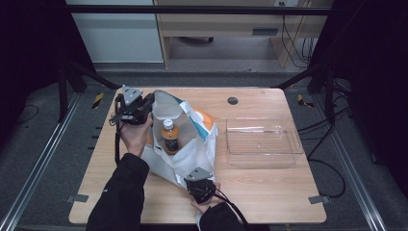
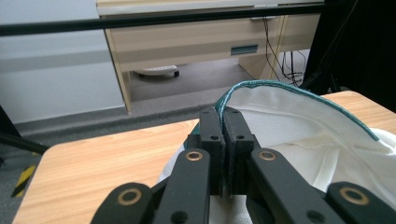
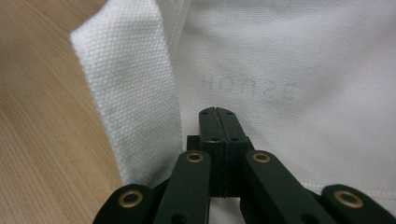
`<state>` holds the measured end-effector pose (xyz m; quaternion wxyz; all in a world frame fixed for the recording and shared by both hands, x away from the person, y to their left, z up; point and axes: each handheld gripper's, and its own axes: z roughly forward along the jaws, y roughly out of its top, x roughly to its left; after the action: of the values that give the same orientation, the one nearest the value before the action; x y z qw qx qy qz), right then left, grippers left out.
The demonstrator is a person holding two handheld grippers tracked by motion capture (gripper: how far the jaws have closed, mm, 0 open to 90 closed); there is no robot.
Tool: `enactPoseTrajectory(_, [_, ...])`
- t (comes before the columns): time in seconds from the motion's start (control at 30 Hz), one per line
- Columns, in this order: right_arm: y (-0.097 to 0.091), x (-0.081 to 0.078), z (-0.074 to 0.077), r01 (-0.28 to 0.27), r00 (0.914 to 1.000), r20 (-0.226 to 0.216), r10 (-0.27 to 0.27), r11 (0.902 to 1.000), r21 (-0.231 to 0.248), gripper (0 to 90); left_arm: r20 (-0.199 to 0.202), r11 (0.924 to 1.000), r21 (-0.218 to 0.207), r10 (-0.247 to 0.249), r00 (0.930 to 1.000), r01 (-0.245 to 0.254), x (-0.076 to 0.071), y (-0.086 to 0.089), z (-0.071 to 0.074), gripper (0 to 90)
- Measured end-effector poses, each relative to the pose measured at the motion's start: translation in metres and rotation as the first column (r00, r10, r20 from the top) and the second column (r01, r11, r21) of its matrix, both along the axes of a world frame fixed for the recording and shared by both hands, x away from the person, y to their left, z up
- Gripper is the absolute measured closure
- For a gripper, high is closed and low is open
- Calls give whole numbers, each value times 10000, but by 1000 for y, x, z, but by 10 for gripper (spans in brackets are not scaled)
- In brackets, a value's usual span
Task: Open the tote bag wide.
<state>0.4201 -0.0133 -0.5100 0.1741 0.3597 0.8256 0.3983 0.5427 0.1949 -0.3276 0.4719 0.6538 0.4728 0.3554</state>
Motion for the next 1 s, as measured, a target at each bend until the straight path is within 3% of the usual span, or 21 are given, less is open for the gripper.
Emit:
enactPoseTrajectory(0.17, [0, 0, 0, -6, 10000, 3, 6, 10000, -5, 900, -201, 9990, 334, 299, 9994, -292, 9, 0, -9, 883])
enactPoseTrajectory(0.6, [0, 0, 0, -19, 10000, 43, 19, 10000, -12, 900, -740, 9982, 396, 481, 9961, -453, 30, 3, -28, 883])
enactPoseTrajectory(1.0, [1, 0, 0, -33, 10000, 68, 34, 10000, -39, 900, -1194, 9967, 521, 677, 9905, -619, 40, 13, -49, 882])
